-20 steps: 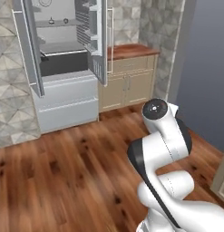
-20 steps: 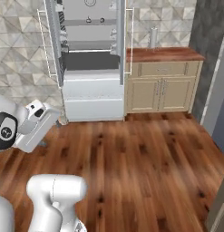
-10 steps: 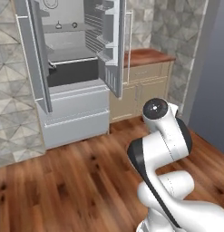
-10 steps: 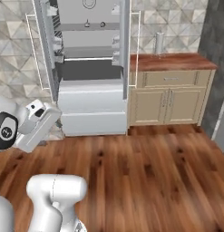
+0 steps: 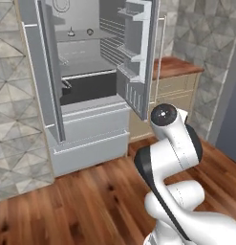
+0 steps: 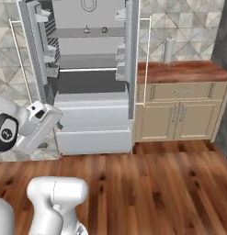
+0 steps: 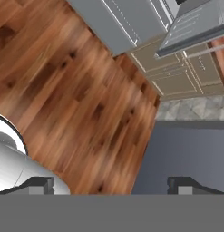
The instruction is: Retrieve the bottle and the shaker from the cabinet and place them next to the mixing bowl on the counter. Then add garlic from the fridge to the mixing bowl.
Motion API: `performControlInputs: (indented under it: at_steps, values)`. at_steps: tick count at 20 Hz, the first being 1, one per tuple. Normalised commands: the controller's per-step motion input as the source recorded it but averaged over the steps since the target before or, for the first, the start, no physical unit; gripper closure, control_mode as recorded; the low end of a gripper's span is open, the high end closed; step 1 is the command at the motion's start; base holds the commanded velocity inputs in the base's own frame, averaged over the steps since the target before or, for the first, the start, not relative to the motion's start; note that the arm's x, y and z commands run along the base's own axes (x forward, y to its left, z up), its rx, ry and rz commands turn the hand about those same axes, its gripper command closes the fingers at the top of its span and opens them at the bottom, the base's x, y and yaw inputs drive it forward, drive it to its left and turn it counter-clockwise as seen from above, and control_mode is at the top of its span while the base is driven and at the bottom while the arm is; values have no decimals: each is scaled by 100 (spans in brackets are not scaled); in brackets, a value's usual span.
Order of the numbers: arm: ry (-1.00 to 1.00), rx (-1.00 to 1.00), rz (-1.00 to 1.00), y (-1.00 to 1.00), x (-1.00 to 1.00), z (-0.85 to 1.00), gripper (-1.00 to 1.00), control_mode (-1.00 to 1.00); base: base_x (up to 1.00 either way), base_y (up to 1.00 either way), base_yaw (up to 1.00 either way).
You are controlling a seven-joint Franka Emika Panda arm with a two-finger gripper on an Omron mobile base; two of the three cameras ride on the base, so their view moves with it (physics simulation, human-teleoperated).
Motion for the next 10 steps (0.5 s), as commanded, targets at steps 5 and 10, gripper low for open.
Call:
performControlInputs:
  at_steps: [5,10]
  values:
    - [0,0,0,0,0,0,-100,100,80,11,1]
    - [0,0,0,0,0,0,-100,100,72,1,2]
